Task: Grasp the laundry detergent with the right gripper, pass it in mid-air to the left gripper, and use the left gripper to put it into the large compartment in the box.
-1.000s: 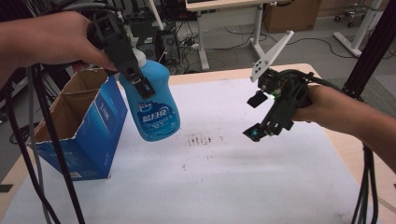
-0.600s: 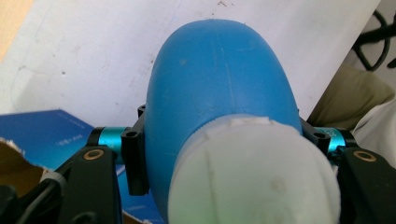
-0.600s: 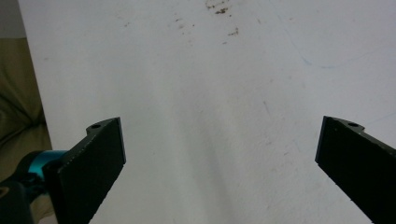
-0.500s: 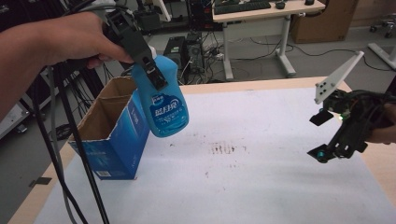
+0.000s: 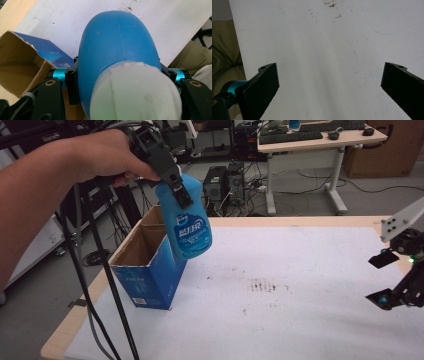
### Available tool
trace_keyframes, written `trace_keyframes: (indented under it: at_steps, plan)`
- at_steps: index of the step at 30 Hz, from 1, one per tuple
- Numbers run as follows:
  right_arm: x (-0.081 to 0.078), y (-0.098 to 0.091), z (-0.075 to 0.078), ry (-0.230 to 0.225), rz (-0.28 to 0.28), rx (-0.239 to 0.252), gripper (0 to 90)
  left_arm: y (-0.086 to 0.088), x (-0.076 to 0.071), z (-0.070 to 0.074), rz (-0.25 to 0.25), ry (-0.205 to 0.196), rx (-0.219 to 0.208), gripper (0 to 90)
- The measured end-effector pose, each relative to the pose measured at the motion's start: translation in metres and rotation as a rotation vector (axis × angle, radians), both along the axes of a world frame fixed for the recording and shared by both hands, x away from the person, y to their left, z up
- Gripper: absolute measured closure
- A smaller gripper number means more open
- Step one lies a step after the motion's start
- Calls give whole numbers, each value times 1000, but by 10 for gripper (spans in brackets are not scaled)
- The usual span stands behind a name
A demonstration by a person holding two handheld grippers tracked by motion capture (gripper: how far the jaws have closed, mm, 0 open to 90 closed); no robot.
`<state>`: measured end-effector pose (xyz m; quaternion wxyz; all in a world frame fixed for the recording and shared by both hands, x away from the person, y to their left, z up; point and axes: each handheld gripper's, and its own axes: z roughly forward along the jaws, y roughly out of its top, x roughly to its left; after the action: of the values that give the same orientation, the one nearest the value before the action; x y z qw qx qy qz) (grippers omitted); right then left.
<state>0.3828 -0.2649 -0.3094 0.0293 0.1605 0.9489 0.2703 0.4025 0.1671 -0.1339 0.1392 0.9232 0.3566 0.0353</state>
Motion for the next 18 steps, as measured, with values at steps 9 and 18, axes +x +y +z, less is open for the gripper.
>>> trace_keyframes:
  at_steps: [9,18]
  plan:
    - [0,-2,-2,-1,2,-1,8,25,-9,14,58,-31,-18,375]
    - [1,-5,-2,1,-12,3,8,56,-14,27,71,-59,-30,375]
